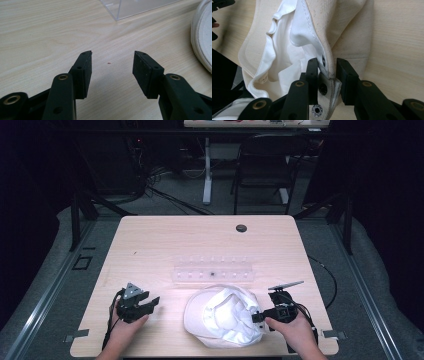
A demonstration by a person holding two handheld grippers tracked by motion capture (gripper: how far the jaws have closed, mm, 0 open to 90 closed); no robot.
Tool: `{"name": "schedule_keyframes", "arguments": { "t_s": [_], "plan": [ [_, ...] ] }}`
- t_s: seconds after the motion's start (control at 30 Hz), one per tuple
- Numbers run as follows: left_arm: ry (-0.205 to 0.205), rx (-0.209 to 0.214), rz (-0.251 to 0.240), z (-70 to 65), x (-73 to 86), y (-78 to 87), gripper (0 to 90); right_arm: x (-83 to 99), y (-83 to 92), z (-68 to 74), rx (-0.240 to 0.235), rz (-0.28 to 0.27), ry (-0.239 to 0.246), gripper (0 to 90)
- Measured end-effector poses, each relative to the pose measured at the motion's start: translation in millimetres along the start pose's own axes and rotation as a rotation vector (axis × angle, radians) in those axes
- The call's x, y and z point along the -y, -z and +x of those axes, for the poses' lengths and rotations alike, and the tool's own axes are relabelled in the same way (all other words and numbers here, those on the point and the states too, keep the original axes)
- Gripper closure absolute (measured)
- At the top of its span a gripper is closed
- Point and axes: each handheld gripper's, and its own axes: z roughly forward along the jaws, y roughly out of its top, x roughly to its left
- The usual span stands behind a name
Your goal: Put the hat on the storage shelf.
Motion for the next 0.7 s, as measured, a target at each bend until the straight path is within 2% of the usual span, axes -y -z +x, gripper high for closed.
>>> {"name": "schedule_keyframes", "arguments": {
  "t_s": [0.1, 0.23, 0.27, 0.33, 0.43, 0.5, 0.63, 0.7],
  "plan": [
    [-0.002, -0.001, -0.002, 0.1, -0.1, 0.2, 50.2, -5.7, 5.2, -0.3, 0.011, 0.008, -0.003, 73.7],
    [-0.001, -0.001, -0.002, 0.0, 0.0, 0.2, 50.2, -15.0, 14.4, 0.5, 0.057, -0.011, -0.005, 75.8],
    [-0.002, -0.001, -0.001, 0.1, 0.0, 0.2, 50.2, -17.1, 16.2, 1.9, 0.076, -0.018, -0.013, 76.3],
    [0.000, -0.002, -0.002, 0.1, 0.0, 0.3, 50.2, -23.4, 21.9, 3.4, 0.114, 0.010, 0.007, 77.2],
    [0.000, -0.002, -0.002, 0.2, 0.0, 0.5, 50.2, -27.9, 24.8, 5.9, 0.156, 0.021, 0.011, 78.0],
    [0.000, -0.003, -0.002, 0.1, 0.0, 0.3, 50.2, -32.9, 28.7, 8.1, 0.205, 0.029, 0.021, 78.5],
    [0.000, -0.003, -0.001, 0.1, 0.0, 0.3, 50.3, -41.5, 33.9, 10.2, 0.262, 0.025, 0.019, 78.7],
    [-0.001, -0.003, -0.001, 0.2, -0.1, 0.3, 50.3, -46.9, 35.8, 10.9, 0.290, 0.046, 0.031, 79.5]
  ]
}}
